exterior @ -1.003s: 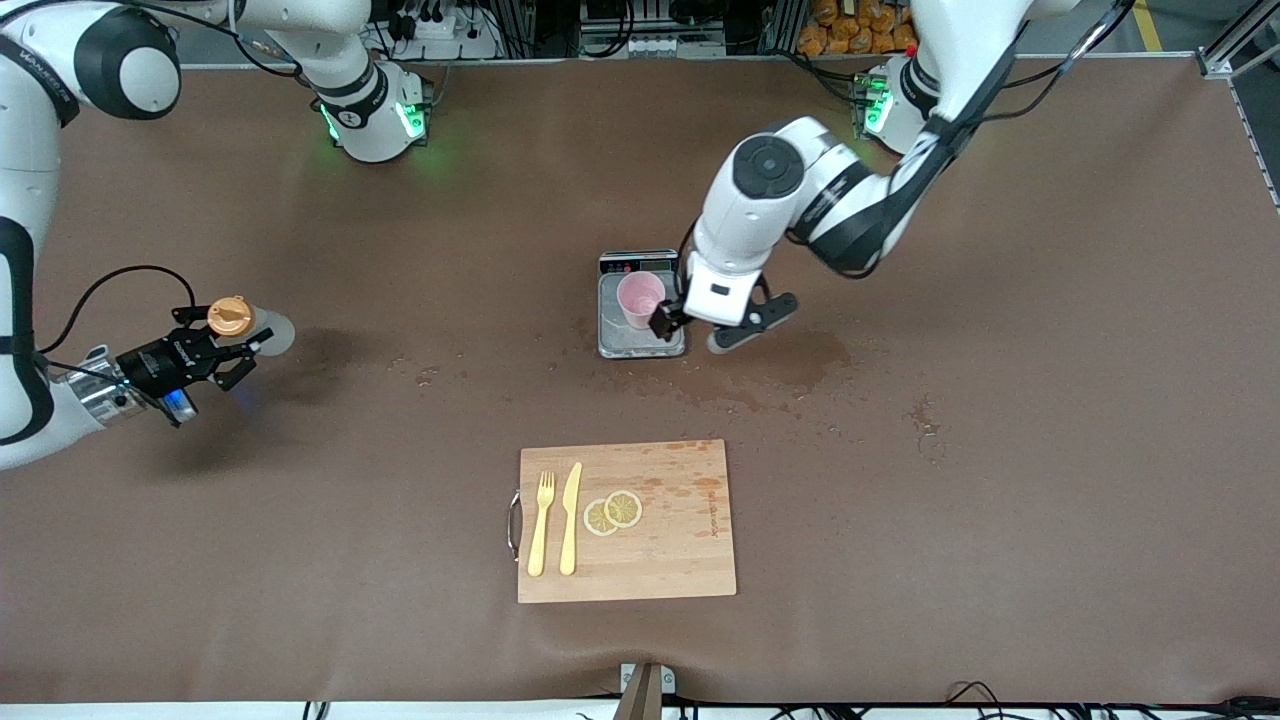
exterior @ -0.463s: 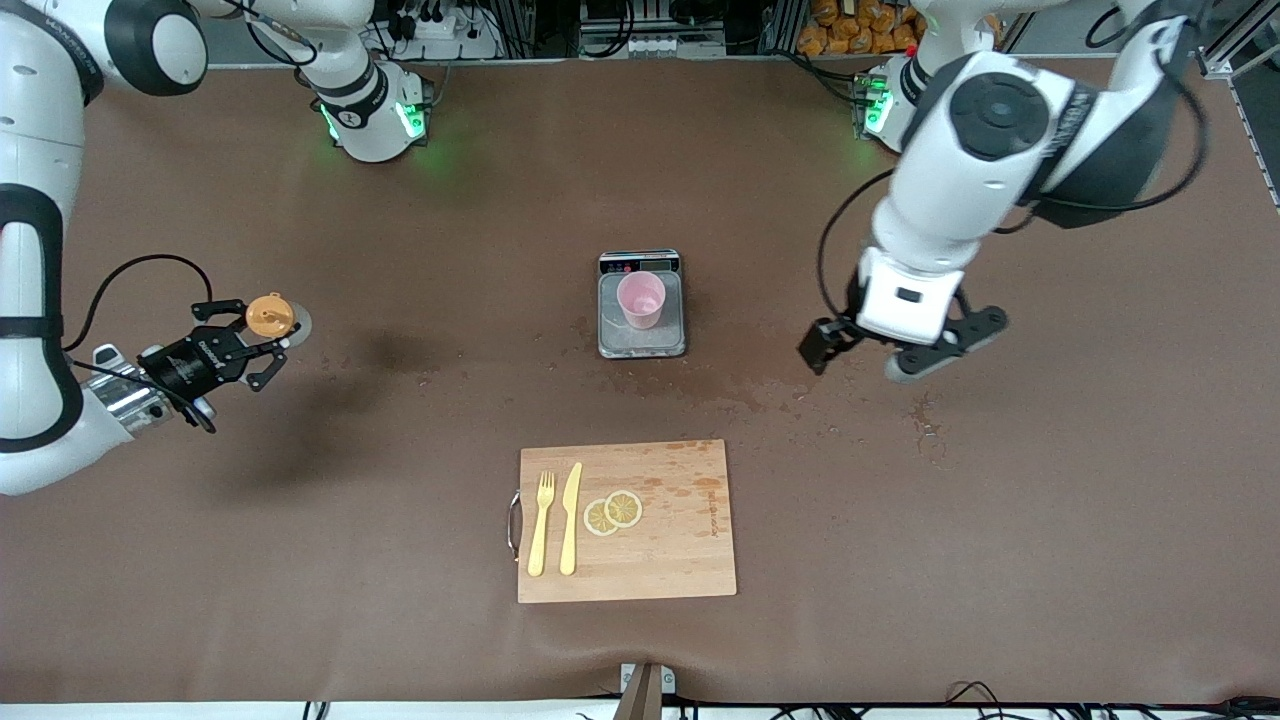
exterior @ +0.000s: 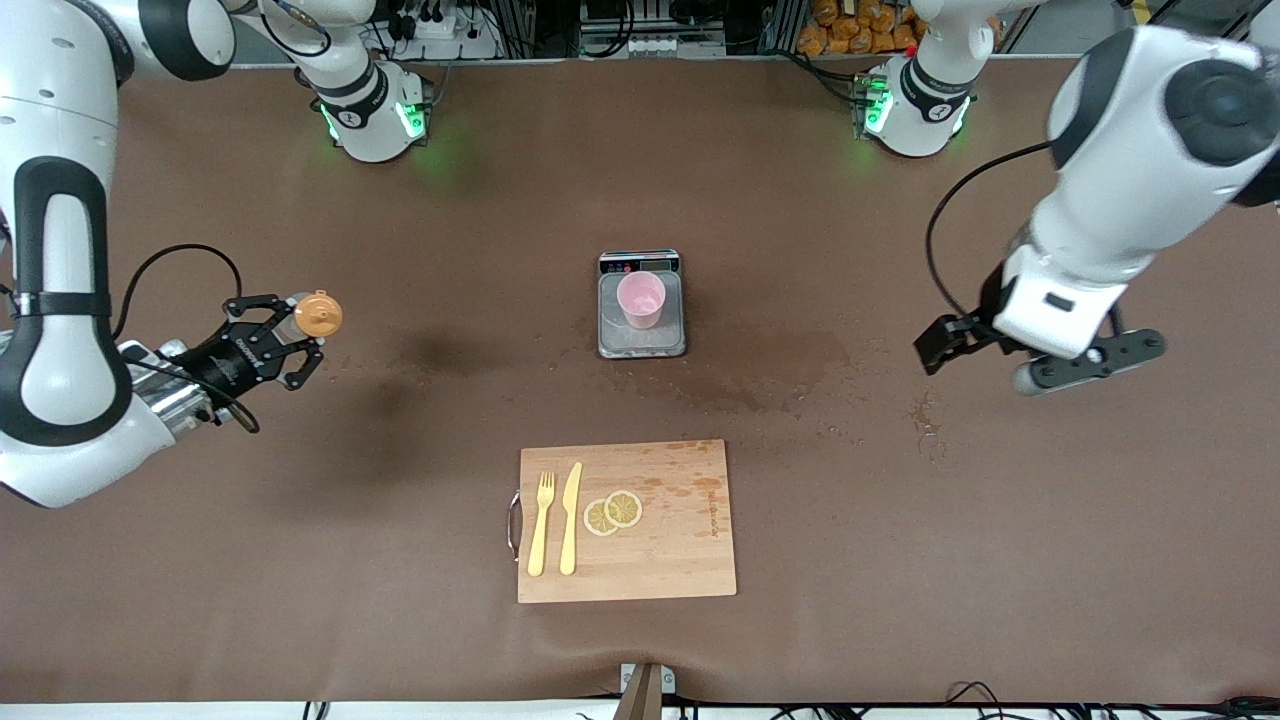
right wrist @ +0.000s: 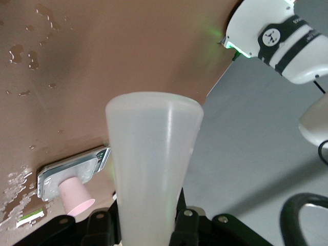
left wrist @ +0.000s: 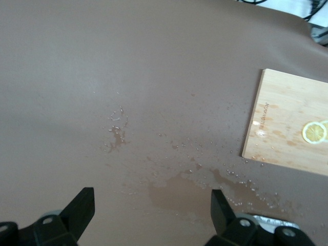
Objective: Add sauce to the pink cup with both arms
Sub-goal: 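Carry the white bottle over the pink cup with the right gripper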
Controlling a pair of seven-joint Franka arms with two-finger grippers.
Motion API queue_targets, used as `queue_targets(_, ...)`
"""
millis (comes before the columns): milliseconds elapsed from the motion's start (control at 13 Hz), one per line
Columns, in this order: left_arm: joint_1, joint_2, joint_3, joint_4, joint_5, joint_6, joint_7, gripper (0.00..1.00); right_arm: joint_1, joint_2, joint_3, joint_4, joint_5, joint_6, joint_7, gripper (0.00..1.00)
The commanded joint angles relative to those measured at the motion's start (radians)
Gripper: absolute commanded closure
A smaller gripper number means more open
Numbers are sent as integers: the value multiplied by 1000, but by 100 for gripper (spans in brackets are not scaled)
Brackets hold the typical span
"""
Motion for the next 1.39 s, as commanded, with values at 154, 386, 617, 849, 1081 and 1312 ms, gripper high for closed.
queue_targets(154,-127,-133,320,-23,-124,-127,349,0,133,-31,-13,51,1,-5,205,63)
queue_targets(386,-133,-157,384,-24,-138,-172,438,0,200,-32,-19,53,-4,-2,246,63)
queue_targets(617,-167,-176,426,-21,-136,-203,447,0,303,-32,-18,65,-81,39,341,64)
queue_targets(849,-185,-194,473,-20,-136,-233,476,0,429,-31,-18,65,-181,88,465,64)
queue_targets(1081,-179,-193,467,-14,-138,-252,473,0,473,-29,-16,65,-185,126,542,64)
queue_targets(1312,-179,-194,463,-17,-138,-258,466,0,513,-20,-16,65,-186,162,642,64)
